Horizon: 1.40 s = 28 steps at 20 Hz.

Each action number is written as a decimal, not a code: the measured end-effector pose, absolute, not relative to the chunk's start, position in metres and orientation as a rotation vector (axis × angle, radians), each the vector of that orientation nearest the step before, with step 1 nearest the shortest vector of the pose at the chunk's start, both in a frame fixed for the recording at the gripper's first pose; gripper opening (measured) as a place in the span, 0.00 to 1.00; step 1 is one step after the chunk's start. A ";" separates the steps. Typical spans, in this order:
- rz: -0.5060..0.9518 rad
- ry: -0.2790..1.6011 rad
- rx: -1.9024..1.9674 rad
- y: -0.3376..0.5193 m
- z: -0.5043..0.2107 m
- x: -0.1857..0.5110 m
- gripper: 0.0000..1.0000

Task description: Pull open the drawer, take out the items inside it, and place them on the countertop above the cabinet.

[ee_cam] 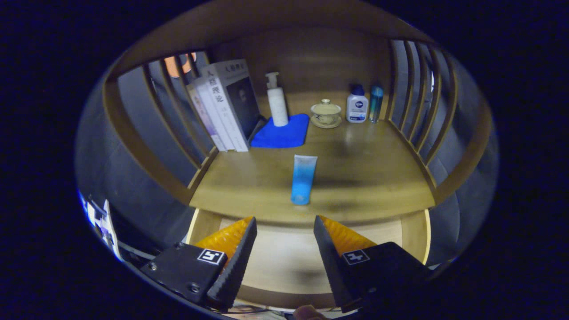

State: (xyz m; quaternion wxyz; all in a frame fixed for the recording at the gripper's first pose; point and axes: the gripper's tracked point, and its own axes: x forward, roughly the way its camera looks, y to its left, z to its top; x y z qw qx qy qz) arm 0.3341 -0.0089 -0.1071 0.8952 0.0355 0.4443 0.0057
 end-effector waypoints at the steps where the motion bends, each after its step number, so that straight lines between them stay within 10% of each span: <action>1: 0.022 0.903 0.074 -0.008 -0.104 0.324 0.82; 10: 0.086 0.630 0.037 -0.005 -0.080 0.246 0.82; 13: 0.101 0.566 0.021 -0.003 -0.089 0.223 1.00; 28: 0.016 0.248 -0.036 -0.013 -0.161 0.142 0.98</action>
